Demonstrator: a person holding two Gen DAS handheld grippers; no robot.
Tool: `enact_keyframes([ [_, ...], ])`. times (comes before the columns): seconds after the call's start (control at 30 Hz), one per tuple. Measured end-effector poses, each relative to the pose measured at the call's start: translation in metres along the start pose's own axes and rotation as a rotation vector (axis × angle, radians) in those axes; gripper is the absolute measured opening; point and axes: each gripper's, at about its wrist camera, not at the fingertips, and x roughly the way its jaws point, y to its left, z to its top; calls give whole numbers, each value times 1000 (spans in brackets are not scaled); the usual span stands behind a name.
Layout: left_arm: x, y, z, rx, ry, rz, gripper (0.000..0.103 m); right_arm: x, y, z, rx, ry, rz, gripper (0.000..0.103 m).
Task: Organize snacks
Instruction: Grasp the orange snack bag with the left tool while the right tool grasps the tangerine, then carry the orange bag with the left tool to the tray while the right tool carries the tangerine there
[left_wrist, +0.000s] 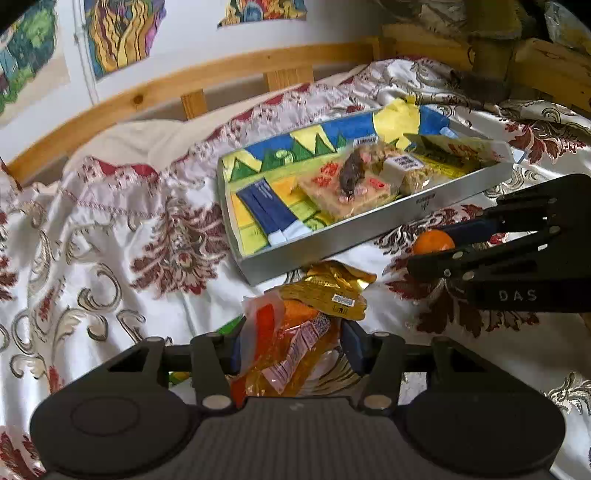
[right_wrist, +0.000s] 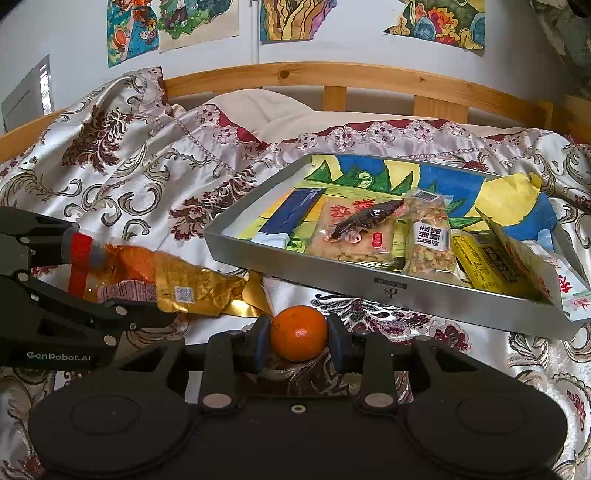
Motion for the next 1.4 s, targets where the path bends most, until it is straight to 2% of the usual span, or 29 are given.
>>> enact_keyframes([
  [0.13,-10,-14,1,44,-45,14,54,-7,1,0,1,-8,6,35],
  [0.4,-31,-43,0,119,-80,5,54,-35,6,3,-19,-48,14,35],
  [0.7,-62,-41,13,38,-168,-1,54,-81,-1,20,15,-160,4,35],
  [0.9,-70,-37,29,-13,-228,8,55,-96,-17,32,46,-239,-15,35],
  [1.17,-39,-23,76,-96,-260,9,55,-80,-48,53,51,-319,-93,35],
  [1.4,26,-11,117,-188,-244,23,55,-31,-83,60,129,-282,-102,35],
])
